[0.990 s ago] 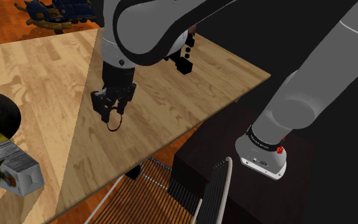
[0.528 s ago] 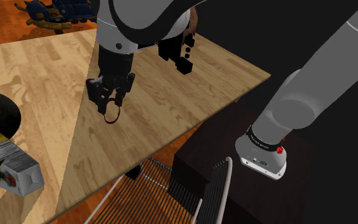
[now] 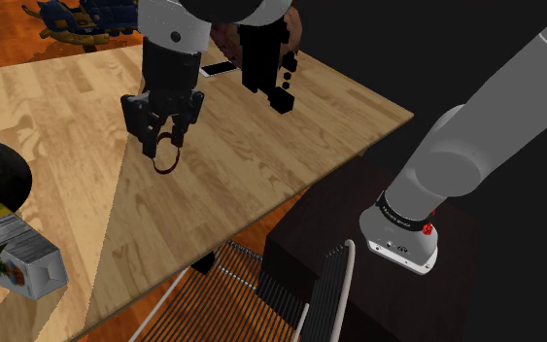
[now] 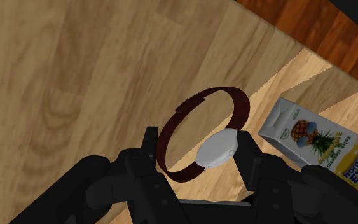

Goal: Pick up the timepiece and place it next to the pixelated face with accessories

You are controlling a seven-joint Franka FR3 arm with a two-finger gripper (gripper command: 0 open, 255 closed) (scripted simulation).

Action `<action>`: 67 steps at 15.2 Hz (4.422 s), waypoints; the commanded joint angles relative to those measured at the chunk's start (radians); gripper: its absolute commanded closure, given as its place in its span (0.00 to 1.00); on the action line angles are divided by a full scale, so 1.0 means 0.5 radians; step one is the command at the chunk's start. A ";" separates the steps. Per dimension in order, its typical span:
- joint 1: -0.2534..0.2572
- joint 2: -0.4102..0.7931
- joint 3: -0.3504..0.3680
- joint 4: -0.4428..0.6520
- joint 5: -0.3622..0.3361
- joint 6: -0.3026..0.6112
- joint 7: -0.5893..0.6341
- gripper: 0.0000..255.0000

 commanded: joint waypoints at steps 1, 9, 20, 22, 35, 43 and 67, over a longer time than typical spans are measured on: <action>-0.003 -0.020 -0.009 0.042 -0.004 -0.060 0.014 1.00; -0.014 -0.079 -0.043 0.205 -0.023 -0.273 0.063 1.00; -0.033 -0.105 -0.081 0.471 -0.064 -0.555 0.142 1.00; -0.037 -0.103 -0.086 0.525 -0.073 -0.605 0.158 1.00; -0.058 -0.038 -0.100 0.925 -0.143 -0.929 0.278 1.00; -0.066 0.052 -0.088 1.222 -0.203 -1.132 0.370 1.00; -0.367 -0.520 -1.071 0.716 -0.155 -1.650 -0.815 1.00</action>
